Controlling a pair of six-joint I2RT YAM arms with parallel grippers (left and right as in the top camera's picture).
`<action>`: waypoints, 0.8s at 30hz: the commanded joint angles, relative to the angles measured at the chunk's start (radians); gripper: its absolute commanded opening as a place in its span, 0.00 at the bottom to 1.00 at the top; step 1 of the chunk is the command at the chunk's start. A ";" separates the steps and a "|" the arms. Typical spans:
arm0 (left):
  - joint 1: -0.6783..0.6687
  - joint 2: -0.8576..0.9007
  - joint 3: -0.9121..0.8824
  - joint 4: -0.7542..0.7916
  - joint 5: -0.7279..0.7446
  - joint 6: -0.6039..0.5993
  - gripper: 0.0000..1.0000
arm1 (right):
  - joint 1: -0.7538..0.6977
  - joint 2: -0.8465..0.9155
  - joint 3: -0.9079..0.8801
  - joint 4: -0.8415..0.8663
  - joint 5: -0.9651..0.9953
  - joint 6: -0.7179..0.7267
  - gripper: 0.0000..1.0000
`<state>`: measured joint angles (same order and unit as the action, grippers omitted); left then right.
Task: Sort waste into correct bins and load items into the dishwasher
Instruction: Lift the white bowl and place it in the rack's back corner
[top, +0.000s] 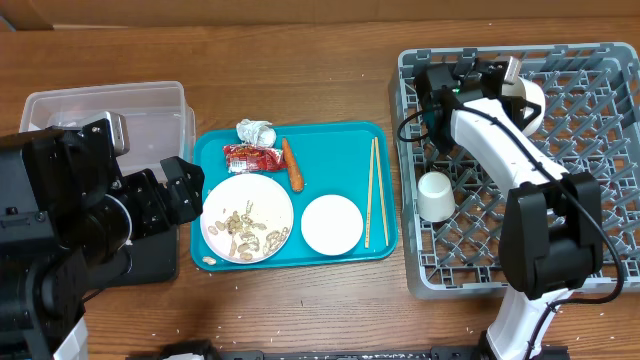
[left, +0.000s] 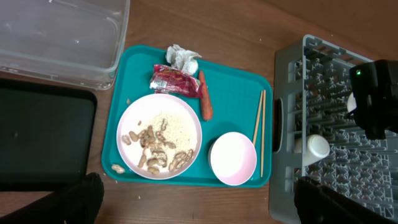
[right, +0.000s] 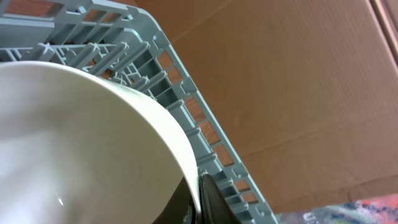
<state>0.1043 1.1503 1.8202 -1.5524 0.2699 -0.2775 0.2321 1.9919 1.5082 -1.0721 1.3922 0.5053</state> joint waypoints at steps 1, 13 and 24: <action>-0.007 0.002 0.016 0.001 0.011 0.008 1.00 | -0.004 0.013 -0.002 0.026 0.021 -0.099 0.04; -0.007 0.002 0.016 0.001 0.011 0.008 1.00 | 0.054 0.013 -0.004 -0.007 -0.032 -0.098 0.04; -0.007 0.002 0.016 0.001 0.011 0.008 1.00 | 0.179 -0.052 0.051 -0.135 -0.434 -0.006 0.79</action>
<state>0.1040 1.1503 1.8202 -1.5524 0.2699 -0.2775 0.4046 1.9926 1.5089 -1.1725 1.2007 0.4263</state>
